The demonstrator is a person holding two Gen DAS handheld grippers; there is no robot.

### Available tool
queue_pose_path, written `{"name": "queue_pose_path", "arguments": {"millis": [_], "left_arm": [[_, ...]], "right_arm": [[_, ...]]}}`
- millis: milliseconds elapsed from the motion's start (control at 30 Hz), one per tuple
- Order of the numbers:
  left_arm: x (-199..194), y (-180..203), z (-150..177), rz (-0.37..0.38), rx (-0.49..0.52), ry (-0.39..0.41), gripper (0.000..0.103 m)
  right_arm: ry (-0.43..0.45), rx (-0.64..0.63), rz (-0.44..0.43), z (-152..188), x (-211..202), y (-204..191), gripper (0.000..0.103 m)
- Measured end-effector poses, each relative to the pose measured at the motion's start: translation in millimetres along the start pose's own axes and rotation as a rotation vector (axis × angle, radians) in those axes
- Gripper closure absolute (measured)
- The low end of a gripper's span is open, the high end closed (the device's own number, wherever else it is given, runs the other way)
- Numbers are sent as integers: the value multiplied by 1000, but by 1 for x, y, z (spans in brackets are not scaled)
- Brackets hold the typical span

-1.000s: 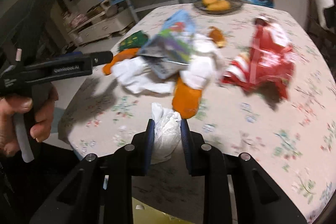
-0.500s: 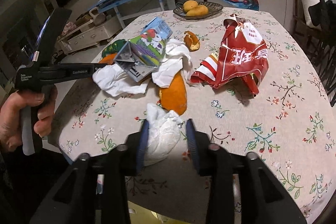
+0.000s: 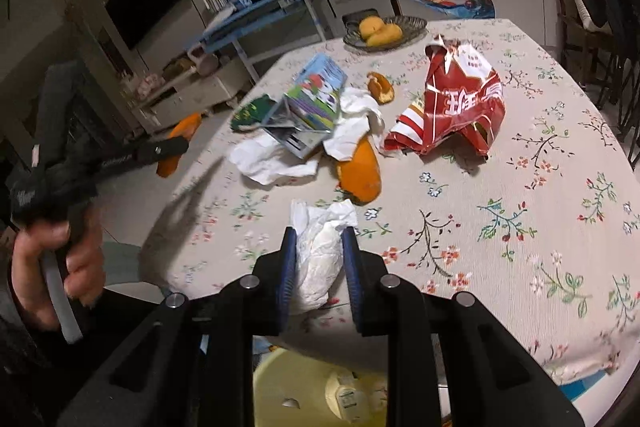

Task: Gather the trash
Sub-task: 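Grasp the orange peel with the left gripper while the right holds tissue, then carry the tissue and orange peel over the yellow basin with both grippers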

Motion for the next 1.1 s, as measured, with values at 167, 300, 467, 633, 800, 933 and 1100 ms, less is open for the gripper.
{"name": "queue_pose_path", "arguments": {"millis": [167, 300, 467, 633, 800, 933, 1100], "left_arm": [[-24, 19, 24, 15, 39, 46, 89], [-36, 27, 41, 24, 46, 54, 89], [-46, 29, 57, 12, 46, 65, 89], [-54, 33, 72, 4, 47, 68, 89], [-61, 39, 85, 3, 69, 72, 89], [-65, 42, 94, 6, 76, 66, 89], [-69, 47, 105, 7, 89, 63, 89]], "right_arm": [[20, 4, -17, 7, -9, -6, 79], [30, 5, -29, 13, -16, -12, 79], [36, 9, -37, 24, -25, -15, 79], [24, 15, -49, 34, -28, -18, 79], [17, 9, -49, 44, -31, -24, 79], [10, 15, -52, 50, -34, -25, 79], [3, 16, -54, 56, -37, -28, 79]]}}
Point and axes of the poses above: each gripper's, at about its wrist camera, not at the fingertips, and x roughly the way its jaws point, y to its right, z to its underside, the point moved 2 cm from there along x, roughly the way its jaws point, and after that the axes turned 5 degrees about -y, right-handed, at the moved point
